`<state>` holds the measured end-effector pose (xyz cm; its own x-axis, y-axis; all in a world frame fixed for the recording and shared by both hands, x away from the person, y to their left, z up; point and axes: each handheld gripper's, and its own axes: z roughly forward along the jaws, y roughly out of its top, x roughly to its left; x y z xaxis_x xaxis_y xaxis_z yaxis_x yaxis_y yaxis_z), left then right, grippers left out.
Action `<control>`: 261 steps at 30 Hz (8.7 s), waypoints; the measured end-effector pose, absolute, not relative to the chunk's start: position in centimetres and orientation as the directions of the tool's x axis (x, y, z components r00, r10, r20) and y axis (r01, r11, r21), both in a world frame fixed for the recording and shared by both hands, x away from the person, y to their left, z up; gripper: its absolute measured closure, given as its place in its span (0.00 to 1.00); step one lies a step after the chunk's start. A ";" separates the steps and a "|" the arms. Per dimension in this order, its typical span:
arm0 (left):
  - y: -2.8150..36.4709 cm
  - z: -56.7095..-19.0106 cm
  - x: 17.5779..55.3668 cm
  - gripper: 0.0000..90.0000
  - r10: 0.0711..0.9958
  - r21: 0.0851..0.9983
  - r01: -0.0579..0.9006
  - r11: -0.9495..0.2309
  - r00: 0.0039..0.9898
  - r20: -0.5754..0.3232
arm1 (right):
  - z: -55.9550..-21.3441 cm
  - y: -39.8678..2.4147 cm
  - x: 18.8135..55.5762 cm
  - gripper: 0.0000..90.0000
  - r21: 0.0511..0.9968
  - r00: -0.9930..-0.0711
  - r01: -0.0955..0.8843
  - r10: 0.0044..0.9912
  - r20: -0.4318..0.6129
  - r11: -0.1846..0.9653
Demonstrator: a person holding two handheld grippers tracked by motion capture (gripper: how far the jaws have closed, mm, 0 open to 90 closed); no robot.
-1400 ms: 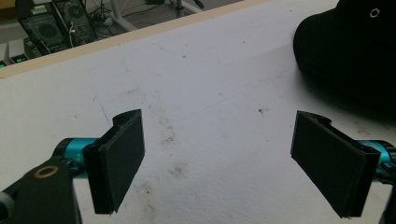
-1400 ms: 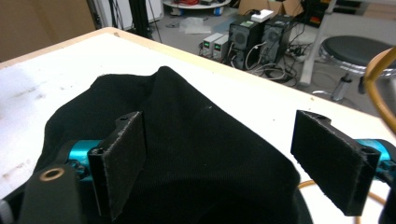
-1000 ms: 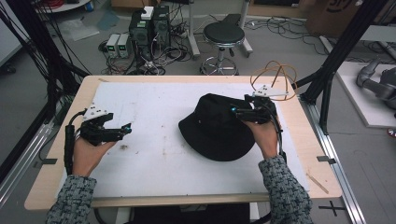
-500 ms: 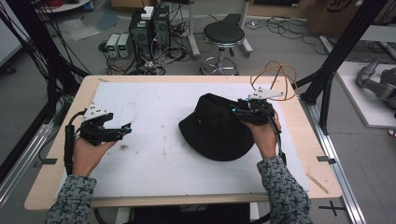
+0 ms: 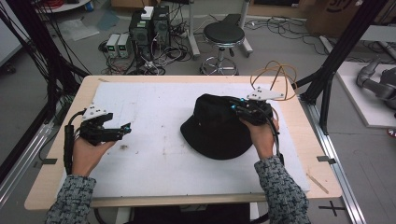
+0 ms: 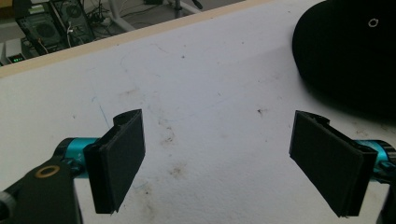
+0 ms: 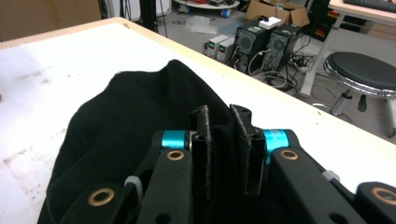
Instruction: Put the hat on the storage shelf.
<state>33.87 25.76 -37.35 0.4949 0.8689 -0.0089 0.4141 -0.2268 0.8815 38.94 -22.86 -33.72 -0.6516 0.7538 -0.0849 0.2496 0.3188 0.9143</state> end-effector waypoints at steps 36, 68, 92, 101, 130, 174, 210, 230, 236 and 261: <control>25.9 -37.3 33.9 0.21 0.870 0.885 0.410 -0.222 0.493 -0.010 | -26.1 -19.8 35.2 0.93 0.983 -0.781 0.125 0.625 0.012 0.138; 25.9 -37.4 34.1 0.21 0.869 0.883 0.413 -0.225 0.494 -0.009 | -21.0 -23.7 36.5 0.93 0.998 -0.762 -0.017 0.647 0.030 -0.066; 26.3 -37.6 34.0 0.21 0.877 0.881 0.421 -0.215 0.480 -0.016 | -16.2 -28.3 37.8 0.92 0.997 -0.703 -0.012 0.709 0.048 -0.080; 25.9 -37.5 34.2 0.21 0.870 0.883 0.413 -0.224 0.492 -0.010 | -16.0 -31.2 41.2 0.92 0.989 -0.671 0.017 0.732 0.122 -0.149; 25.7 -37.3 33.9 0.21 0.866 0.885 0.402 -0.236 0.500 0.004 | -20.8 -36.5 44.7 0.91 0.976 -0.562 0.092 0.799 0.213 -0.195; 25.3 -37.3 33.8 0.22 0.863 0.883 0.398 -0.248 0.505 0.015 | -25.7 -39.1 45.1 0.92 0.961 -0.490 0.195 0.830 0.267 -0.195; 25.1 -37.4 33.9 0.22 0.860 0.881 0.401 -0.250 0.510 0.012 | -27.2 -39.7 44.9 0.65 0.954 -0.447 0.225 0.849 0.281 -0.197; 25.0 -37.4 34.0 0.22 0.856 0.879 0.402 -0.256 0.516 0.013 | -25.9 -40.4 43.9 0.47 0.963 -0.429 0.188 0.867 0.255 -0.191; 25.0 -37.4 34.0 0.22 0.857 0.879 0.402 -0.256 0.514 0.015 | -25.2 -40.2 43.6 0.38 0.964 -0.433 0.197 0.866 0.248 -0.177; 24.8 -37.4 34.0 0.22 0.854 0.882 0.396 -0.255 0.520 0.014 | -22.8 -35.1 40.3 0.25 0.988 -0.581 0.154 0.808 0.101 -0.013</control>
